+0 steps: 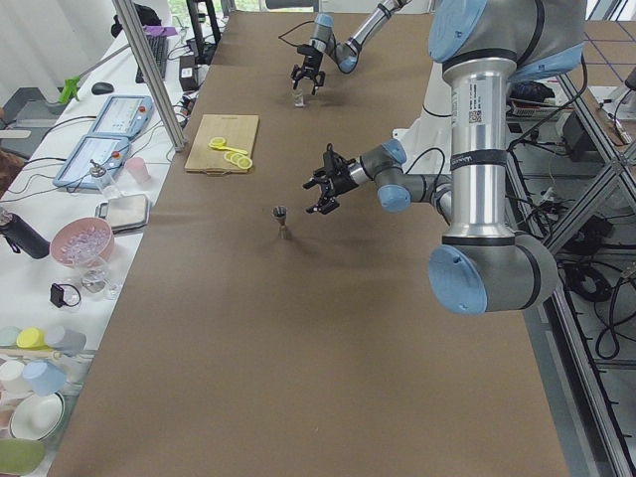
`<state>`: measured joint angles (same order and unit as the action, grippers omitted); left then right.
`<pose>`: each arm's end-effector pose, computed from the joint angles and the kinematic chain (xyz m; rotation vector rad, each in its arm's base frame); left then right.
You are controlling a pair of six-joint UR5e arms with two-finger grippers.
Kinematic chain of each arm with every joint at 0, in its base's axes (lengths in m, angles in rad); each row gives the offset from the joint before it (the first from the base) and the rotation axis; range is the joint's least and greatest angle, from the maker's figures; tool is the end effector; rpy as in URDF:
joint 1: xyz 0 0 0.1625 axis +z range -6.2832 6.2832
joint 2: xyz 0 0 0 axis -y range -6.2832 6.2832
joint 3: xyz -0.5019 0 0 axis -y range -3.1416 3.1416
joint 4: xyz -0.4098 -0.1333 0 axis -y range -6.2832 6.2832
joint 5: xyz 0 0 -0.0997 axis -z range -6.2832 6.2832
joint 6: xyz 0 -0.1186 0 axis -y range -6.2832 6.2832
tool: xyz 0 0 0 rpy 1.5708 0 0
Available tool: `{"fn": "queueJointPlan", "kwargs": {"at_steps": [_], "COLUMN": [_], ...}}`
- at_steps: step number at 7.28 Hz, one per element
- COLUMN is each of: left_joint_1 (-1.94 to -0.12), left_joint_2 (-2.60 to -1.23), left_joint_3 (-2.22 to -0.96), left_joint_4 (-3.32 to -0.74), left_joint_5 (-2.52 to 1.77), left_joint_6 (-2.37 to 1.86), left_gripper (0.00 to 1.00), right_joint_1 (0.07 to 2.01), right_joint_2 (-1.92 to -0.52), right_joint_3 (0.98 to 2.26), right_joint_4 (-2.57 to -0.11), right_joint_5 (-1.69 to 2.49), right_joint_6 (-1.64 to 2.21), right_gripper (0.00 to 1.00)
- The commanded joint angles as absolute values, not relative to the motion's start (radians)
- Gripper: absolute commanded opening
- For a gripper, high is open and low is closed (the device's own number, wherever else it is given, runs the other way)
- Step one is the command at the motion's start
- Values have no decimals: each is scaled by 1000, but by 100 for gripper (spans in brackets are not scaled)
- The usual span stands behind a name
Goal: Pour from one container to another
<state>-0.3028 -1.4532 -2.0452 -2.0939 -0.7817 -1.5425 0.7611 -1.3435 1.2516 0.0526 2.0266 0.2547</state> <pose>0.3676 -0.3427 0.4942 0.8732 0.7076 -0.5919 -0.4013 -0.4943 0.5937 1.1419 -1.1049 -0.7847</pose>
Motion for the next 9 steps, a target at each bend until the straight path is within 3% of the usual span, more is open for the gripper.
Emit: {"fn": "queueJointPlan", "kwargs": {"at_steps": [1, 3, 9], "left_joint_1": [-299, -299, -299], "left_joint_2": [-1475, -1558, -1558], "left_joint_3": [-1987, -1872, -1819], "left_joint_4": [-2094, -2141, -2184], "left_joint_5": [-727, -672, -670], "left_joint_6": [-1566, -1569, -1569], "left_gripper": [98, 98, 98], "right_joint_1": [761, 761, 762], "right_joint_2": [-1318, -1292, -1256], "right_joint_3": [1217, 1183, 1129], "right_joint_4": [58, 61, 66], "right_joint_5": [2025, 2025, 2020], "right_joint_6": [255, 255, 255], "right_gripper": [97, 95, 91]}}
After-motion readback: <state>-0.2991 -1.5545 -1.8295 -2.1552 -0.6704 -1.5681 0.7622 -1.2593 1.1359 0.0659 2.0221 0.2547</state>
